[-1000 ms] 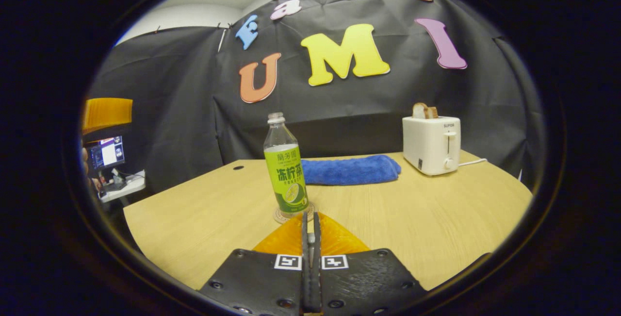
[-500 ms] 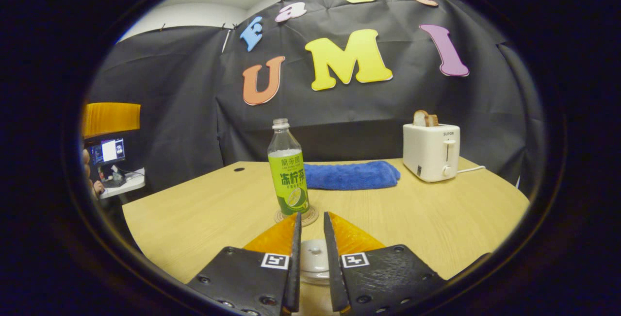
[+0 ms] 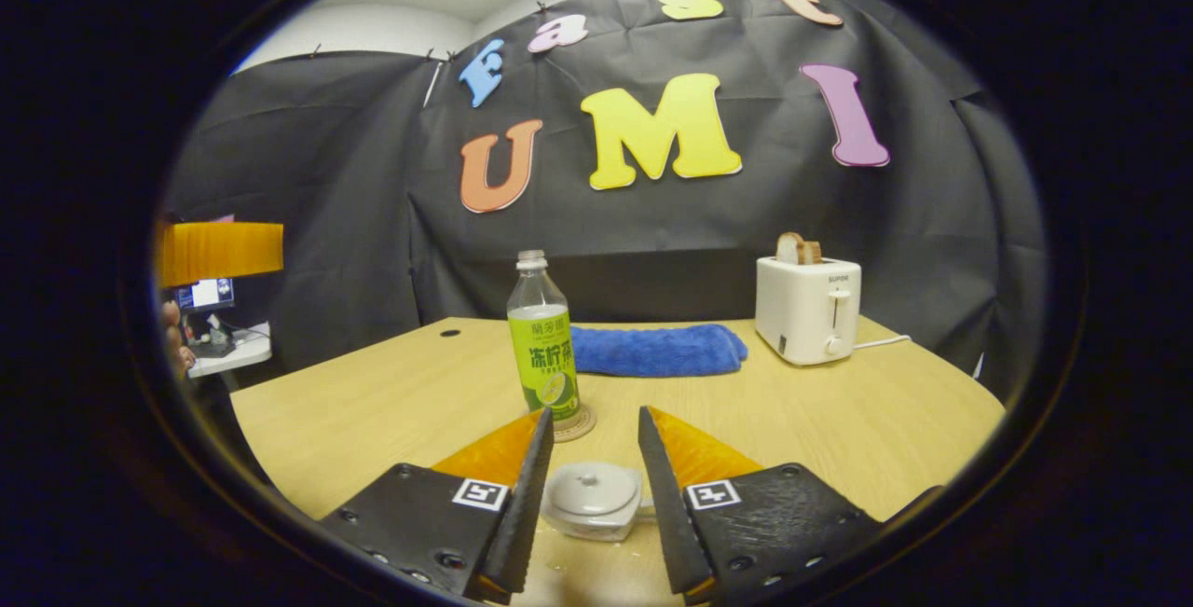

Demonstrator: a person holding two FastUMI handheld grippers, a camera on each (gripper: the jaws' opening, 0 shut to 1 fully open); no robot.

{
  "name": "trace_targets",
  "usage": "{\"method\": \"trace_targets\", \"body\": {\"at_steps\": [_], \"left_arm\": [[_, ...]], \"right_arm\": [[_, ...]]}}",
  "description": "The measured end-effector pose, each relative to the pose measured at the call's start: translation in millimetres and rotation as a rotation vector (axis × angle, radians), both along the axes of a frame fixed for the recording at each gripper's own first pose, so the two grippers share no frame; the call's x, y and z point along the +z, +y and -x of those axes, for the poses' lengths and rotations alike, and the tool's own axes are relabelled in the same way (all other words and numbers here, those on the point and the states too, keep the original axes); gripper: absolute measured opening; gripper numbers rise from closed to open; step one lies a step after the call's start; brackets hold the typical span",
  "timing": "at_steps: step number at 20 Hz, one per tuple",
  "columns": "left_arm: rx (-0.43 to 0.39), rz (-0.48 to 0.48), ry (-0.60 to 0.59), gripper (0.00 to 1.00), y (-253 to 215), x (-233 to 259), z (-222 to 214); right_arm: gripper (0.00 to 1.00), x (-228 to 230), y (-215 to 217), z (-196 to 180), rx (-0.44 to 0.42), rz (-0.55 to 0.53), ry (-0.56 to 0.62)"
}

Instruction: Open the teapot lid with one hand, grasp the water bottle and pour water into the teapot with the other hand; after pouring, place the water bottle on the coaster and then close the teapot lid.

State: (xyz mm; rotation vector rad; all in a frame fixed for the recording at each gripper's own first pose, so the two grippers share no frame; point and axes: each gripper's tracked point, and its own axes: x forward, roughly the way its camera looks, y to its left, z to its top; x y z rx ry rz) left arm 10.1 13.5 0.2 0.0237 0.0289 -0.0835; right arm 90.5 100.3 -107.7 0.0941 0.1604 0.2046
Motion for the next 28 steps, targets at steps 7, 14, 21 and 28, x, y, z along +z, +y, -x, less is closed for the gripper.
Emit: {"method": "trace_targets", "body": {"at_steps": [7, 14, 21, 28], "left_arm": [[0.000, -0.021, -0.008, 0.91, -11.3, 1.6, 4.0], [0.013, -0.040, -0.039, 0.91, -28.1, 9.8, 12.8], [0.024, -0.040, -0.037, 0.91, -50.6, 2.1, 12.7], [0.050, -0.037, -0.025, 0.91, -62.1, -10.3, 8.3]], "right_arm": [[0.75, 30.3, -19.9, 17.2, -0.011, -0.031, -0.038], [0.93, 74.1, -76.7, 50.0, -0.094, 0.013, -0.107], [0.93, 102.7, -162.5, 92.8, -0.246, 0.084, -0.147], [0.93, 98.4, -194.6, 103.0, -0.293, 0.058, -0.151]]}}
